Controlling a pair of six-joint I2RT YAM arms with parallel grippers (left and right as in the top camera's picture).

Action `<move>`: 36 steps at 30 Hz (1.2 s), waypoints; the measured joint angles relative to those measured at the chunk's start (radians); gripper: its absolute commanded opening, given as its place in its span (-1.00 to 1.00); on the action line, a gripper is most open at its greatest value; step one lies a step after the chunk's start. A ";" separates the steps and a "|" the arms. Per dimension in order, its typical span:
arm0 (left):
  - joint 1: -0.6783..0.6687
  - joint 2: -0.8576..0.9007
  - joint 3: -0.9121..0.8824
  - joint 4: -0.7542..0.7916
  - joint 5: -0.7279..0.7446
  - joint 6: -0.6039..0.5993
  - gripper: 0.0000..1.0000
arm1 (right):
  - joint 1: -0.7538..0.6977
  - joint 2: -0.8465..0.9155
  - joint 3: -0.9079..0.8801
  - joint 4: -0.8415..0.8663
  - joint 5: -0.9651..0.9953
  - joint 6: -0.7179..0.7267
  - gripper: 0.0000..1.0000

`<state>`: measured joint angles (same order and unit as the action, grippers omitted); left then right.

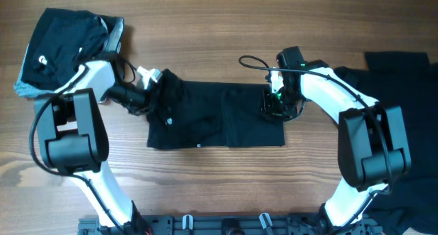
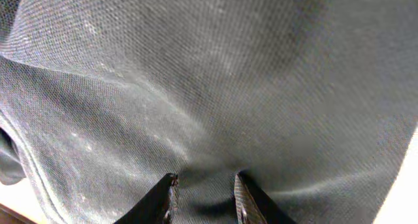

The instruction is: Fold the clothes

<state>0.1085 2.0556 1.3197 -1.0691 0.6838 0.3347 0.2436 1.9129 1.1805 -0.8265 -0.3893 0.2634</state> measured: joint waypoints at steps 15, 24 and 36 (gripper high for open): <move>-0.167 -0.156 0.325 -0.188 -0.299 -0.220 -0.92 | -0.116 -0.192 0.000 -0.025 0.025 0.000 -0.28; -0.532 -0.155 0.325 -0.095 -0.480 -0.380 -0.92 | -0.116 -0.192 0.000 -0.026 0.025 0.000 -0.28; -0.740 -0.010 0.325 0.004 -0.556 -0.533 0.01 | -0.116 -0.192 0.000 -0.028 0.036 0.000 -0.21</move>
<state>-0.6312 2.0453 1.6451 -1.0649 0.1280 -0.1978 0.1272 1.7210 1.1809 -0.8543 -0.3534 0.2634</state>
